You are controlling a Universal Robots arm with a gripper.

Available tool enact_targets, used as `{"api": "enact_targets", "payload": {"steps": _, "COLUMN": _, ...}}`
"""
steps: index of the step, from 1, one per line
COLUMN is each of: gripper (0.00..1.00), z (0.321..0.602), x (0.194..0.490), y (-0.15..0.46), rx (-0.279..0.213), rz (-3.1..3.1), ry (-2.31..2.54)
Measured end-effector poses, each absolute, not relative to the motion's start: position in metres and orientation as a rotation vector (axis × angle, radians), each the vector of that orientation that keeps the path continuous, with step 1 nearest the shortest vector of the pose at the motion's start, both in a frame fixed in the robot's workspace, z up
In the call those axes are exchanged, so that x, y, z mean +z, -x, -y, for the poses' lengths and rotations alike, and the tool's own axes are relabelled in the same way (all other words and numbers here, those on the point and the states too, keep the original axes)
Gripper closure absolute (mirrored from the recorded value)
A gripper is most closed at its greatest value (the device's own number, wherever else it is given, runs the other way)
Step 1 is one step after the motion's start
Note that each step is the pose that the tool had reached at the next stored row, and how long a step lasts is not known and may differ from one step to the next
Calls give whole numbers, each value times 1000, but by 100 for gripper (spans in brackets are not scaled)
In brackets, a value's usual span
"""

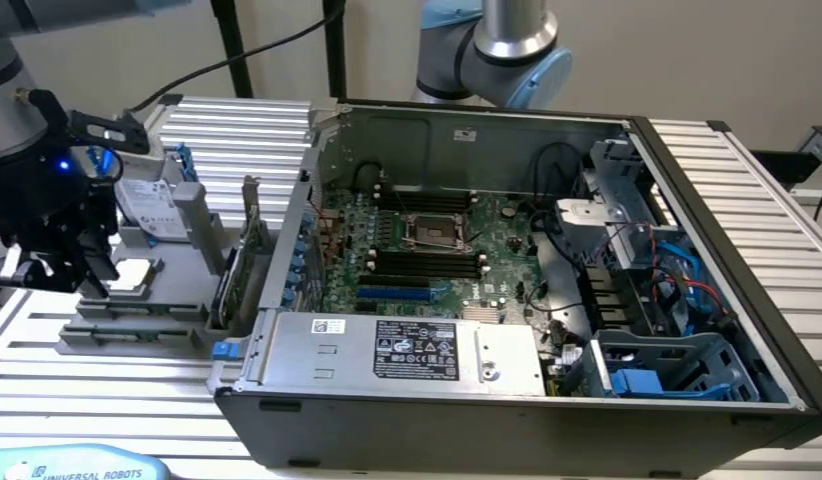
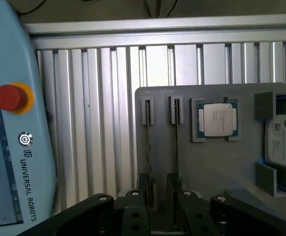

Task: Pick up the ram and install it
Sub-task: 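Pick up the ram and move it above insertion slot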

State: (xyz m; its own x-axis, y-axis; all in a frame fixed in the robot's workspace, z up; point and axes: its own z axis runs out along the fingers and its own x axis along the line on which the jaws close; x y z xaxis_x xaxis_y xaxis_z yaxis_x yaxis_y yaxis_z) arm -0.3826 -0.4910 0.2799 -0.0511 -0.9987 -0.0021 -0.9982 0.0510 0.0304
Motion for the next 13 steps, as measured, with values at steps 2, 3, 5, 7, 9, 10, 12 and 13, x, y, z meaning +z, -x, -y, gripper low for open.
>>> {"api": "enact_targets", "payload": {"steps": 2, "gripper": 69, "z": 491, "x": 276, "y": 382, "rx": -37, "rz": 2263, "ry": -2151}}
{"api": "enact_targets", "payload": {"steps": 3, "gripper": 69, "z": 491, "x": 275, "y": 382, "rx": -38, "rz": 2263, "ry": -2151}}
{"api": "enact_targets", "payload": {"steps": 5, "gripper": 69, "z": 492, "x": 271, "y": 382, "rx": -38, "rz": 2264, "ry": -2151}}
{"api": "enact_targets", "payload": {"steps": 7, "gripper": 69, "z": 492, "x": 267, "y": 382, "rx": -38, "rz": 2264, "ry": -2151}}
{"api": "enact_targets", "payload": {"steps": 9, "gripper": 69, "z": 492, "x": 264, "y": 382, "rx": -38, "rz": 2264, "ry": -2151}}
{"api": "enact_targets", "payload": {"steps": 10, "gripper": 69, "z": 492, "x": 262, "y": 382, "rx": -38, "rz": 2264, "ry": -2151}}
{"api": "enact_targets", "payload": {"steps": 12, "gripper": 69, "z": 492, "x": 258, "y": 382, "rx": -38, "rz": 2264, "ry": -2151}}
{"api": "enact_targets", "payload": {"steps": 13, "gripper": 69, "z": 492, "x": 256, "y": 382, "rx": -38, "rz": 2264, "ry": -2151}}
